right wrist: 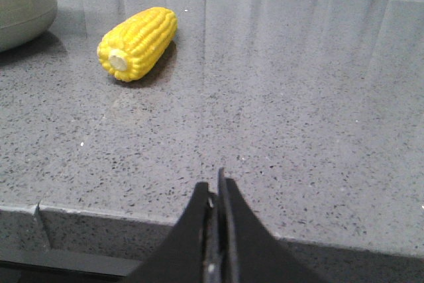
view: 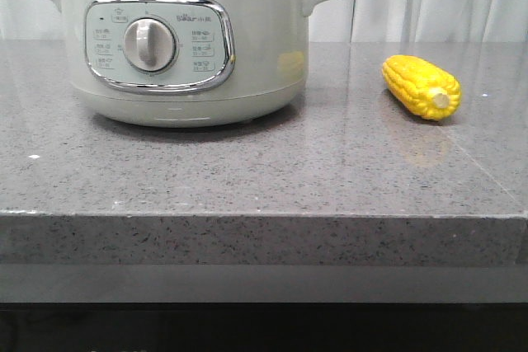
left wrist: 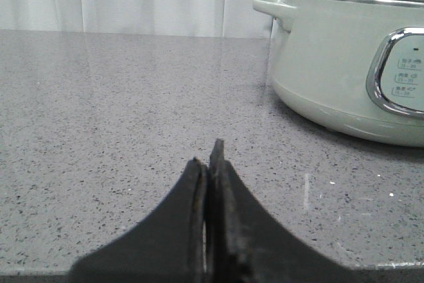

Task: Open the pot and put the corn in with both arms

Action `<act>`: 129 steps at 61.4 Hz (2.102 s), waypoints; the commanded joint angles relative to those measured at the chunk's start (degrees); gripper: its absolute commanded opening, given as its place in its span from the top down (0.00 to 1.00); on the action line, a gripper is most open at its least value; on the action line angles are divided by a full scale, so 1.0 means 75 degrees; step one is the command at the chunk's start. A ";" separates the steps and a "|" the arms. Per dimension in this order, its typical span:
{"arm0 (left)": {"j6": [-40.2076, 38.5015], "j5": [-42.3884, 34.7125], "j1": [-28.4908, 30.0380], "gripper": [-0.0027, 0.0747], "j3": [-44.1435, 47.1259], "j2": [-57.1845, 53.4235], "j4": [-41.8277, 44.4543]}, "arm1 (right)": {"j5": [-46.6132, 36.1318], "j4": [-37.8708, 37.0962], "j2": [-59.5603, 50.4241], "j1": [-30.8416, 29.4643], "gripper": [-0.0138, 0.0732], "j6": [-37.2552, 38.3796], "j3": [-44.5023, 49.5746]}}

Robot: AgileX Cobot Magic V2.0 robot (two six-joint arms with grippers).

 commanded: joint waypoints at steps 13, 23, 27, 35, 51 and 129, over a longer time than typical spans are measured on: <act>-0.0002 -0.0649 0.0018 0.99 0.0086 -0.0096 -0.0064 | -0.0653 -0.0017 -0.0164 -0.0057 0.92 -0.0036 -0.0084; -0.0002 -0.0727 0.0018 0.99 0.0086 -0.0096 -0.0064 | -0.0653 -0.0017 -0.0164 -0.0057 0.92 -0.0036 -0.0084; -0.0002 -0.0746 0.0018 0.99 0.0086 -0.0096 -0.0064 | -0.0653 -0.0017 -0.0164 -0.0057 0.92 -0.0036 -0.0084; -0.0002 -0.0746 0.0018 0.99 0.0086 -0.0096 -0.0064 | -0.0653 -0.0017 -0.0164 -0.0057 0.92 -0.0036 -0.0084; -0.0002 -0.0750 0.0018 0.99 0.0086 -0.0096 -0.0064 | -0.0653 -0.0017 -0.0164 -0.0057 0.92 -0.0036 -0.0084; -0.0002 -0.0982 0.0018 0.99 -0.0102 -0.0096 -0.0064 | -0.1420 -0.0017 -0.0164 -0.0057 0.92 -0.0036 -0.0236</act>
